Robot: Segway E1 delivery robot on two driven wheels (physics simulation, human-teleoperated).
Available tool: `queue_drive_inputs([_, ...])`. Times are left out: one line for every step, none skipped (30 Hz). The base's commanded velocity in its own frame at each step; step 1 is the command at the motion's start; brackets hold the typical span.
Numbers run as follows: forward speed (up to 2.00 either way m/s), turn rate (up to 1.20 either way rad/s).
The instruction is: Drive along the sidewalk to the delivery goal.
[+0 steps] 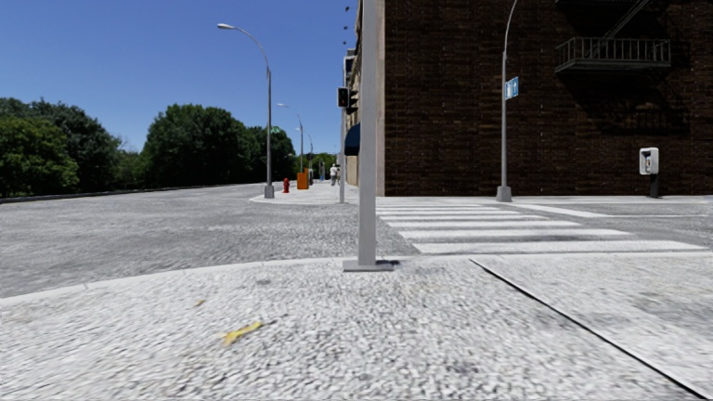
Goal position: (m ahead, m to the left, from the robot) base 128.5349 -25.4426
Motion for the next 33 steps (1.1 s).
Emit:
queue_drive_inputs([2.00, -0.85])
queue_drive_inputs([2.00, -1.00])
queue_drive_inputs([2.00, -1.08])
queue_drive_inputs([2.00, -1.10])
queue_drive_inputs([2.00, -1.11])
queue_drive_inputs([2.00, -1.11])
queue_drive_inputs([2.00, -1.11])
queue_drive_inputs([2.00, -1.12])
queue_drive_inputs([2.00, -1.12])
queue_drive_inputs([2.00, -1.12])
queue_drive_inputs([2.00, -1.12])
queue_drive_inputs([2.00, -1.12])
queue_drive_inputs([2.00, -1.12])
queue_drive_inputs([2.00, -1.12])
queue_drive_inputs([2.00, -1.12])
queue_drive_inputs([2.00, -1.12])
queue_drive_inputs([2.00, -1.12])
queue_drive_inputs([2.00, -1.12])
queue_drive_inputs([2.00, -1.12])
queue_drive_inputs([2.00, -1.12])
queue_drive_inputs([2.00, -1.12])
queue_drive_inputs([2.00, -1.09])
queue_drive_inputs([2.00, -0.04])
queue_drive_inputs([2.00, 0.00])
queue_drive_inputs([2.00, 0.00])
queue_drive_inputs([2.00, 0.00])
queue_drive_inputs([2.00, 0.00])
queue_drive_inputs([2.00, 0.00])
queue_drive_inputs([2.00, 0.00])
queue_drive_inputs([2.00, 0.00])
queue_drive_inputs([2.00, 0.00])
queue_drive_inputs([2.00, 0.00])
queue_drive_inputs([2.00, 0.00])
